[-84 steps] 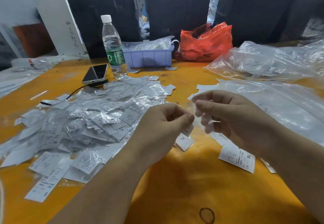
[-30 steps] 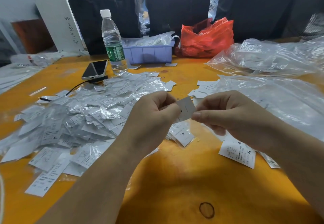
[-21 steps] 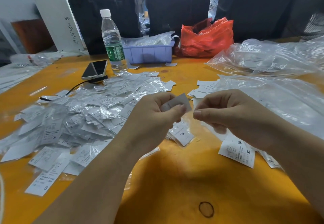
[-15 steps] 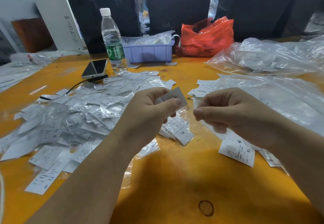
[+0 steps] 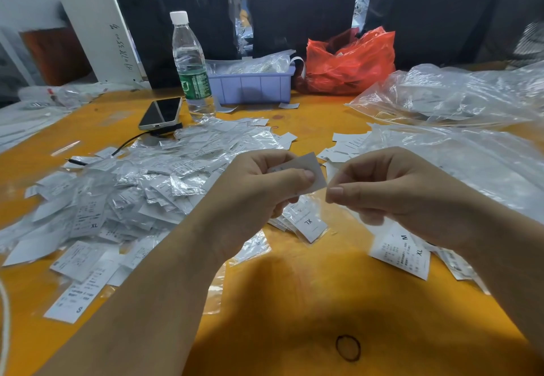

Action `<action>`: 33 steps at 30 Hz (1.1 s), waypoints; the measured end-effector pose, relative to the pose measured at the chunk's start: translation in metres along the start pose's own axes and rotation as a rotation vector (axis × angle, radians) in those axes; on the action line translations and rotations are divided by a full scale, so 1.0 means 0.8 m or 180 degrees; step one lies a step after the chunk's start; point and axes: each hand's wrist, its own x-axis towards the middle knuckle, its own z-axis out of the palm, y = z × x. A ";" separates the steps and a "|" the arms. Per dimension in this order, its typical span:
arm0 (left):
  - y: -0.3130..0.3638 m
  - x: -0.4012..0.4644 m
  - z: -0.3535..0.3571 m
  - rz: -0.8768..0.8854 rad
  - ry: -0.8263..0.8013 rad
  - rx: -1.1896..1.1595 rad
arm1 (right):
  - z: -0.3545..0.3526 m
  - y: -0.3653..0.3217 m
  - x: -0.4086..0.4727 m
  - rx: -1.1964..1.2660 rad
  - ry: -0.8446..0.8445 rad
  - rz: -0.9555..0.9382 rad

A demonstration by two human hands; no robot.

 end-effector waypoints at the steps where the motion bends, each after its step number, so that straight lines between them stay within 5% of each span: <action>1: 0.000 0.000 0.000 -0.0008 -0.0010 -0.0002 | 0.000 0.000 0.000 -0.0011 0.0003 -0.0007; 33: 0.002 -0.002 0.002 -0.0012 -0.0070 0.0044 | -0.004 0.007 0.000 -0.0186 0.0068 -0.0079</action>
